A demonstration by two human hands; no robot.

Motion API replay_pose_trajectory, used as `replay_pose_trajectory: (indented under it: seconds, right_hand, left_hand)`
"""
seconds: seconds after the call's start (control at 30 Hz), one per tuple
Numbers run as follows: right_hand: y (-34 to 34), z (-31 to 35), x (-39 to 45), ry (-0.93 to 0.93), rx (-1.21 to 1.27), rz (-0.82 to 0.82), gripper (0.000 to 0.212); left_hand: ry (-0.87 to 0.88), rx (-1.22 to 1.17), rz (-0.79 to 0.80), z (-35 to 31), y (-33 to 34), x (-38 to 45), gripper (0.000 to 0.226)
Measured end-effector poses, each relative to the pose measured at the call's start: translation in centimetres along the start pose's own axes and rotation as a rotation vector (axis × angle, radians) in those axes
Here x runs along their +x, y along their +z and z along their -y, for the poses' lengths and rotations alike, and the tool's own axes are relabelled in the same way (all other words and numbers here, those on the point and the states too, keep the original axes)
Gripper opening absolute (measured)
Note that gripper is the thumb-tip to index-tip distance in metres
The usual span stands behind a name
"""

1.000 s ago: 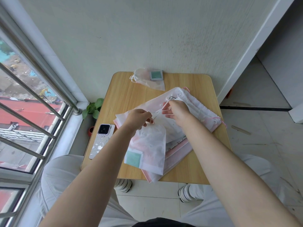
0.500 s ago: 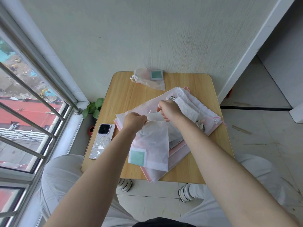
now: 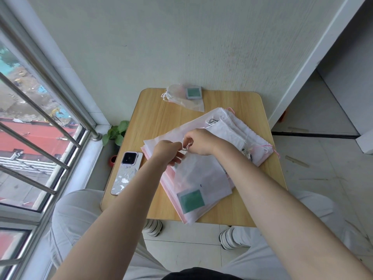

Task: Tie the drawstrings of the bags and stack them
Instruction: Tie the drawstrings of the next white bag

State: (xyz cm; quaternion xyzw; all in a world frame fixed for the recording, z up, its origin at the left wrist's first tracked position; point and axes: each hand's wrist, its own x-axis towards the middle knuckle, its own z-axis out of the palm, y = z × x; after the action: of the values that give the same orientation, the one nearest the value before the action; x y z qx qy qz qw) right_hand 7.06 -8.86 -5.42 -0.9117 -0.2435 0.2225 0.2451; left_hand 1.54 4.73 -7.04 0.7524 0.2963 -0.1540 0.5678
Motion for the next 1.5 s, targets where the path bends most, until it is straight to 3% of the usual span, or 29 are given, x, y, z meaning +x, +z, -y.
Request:
replay_pose_trajectory:
  seconds: [0.07,0.17,0.27,0.37,0.6,0.7,0.83,0.97,1.07,1.3,1.5]
  right_hand:
    - [0.1,-0.1,0.0,-0.003,0.02,0.0,0.02]
    - [0.1,-0.4,-0.2,-0.001,0.055,-0.016,0.019]
    - [0.0,-0.6,-0.2,-0.001,0.102,-0.051,0.018]
    - [0.0,-0.7,0.0,0.017,0.22,-0.093,0.013]
    - [-0.8,-1.1,-0.1,0.036,0.414,-0.223,0.013]
    - [-1.1,-1.0,-0.2,0.07,0.481,-0.256,0.014]
    - [-1.3,-0.7,-0.5,0.123,0.606,-0.26,0.02]
    - [-0.8,-1.0,-0.5,0.152,0.67,-0.272,0.022]
    - [-0.4,-1.3,-0.5,0.175,0.642,-0.281,0.024]
    - [0.6,-1.9,-0.1,0.225,0.655,-0.259,0.026]
    - [0.7,-2.2,0.2,0.246,0.697,-0.253,0.026]
  left_hand:
    - [0.019,0.058,-0.025,0.1,-0.2,0.3,0.004]
    - [0.128,0.135,-0.116,0.4,-0.4,0.6,0.028]
    - [0.306,0.201,-0.022,0.0,-0.3,0.4,0.035]
    - [0.364,0.328,0.088,-0.5,0.0,0.3,0.032]
    - [0.497,0.777,0.093,-1.2,-0.4,0.1,0.013]
    - [0.598,0.847,0.025,-1.6,-0.2,-0.4,0.035]
    - [0.532,0.565,0.087,-2.7,0.0,-0.7,0.036]
    - [0.356,0.02,0.292,-2.5,-0.1,-1.1,0.029]
    - [0.231,-0.225,0.377,-1.8,-0.1,-1.2,0.016]
    - [0.066,-0.572,0.472,-0.8,0.0,-0.9,0.023]
    - [0.036,-0.637,0.493,-0.4,0.1,-0.6,0.029]
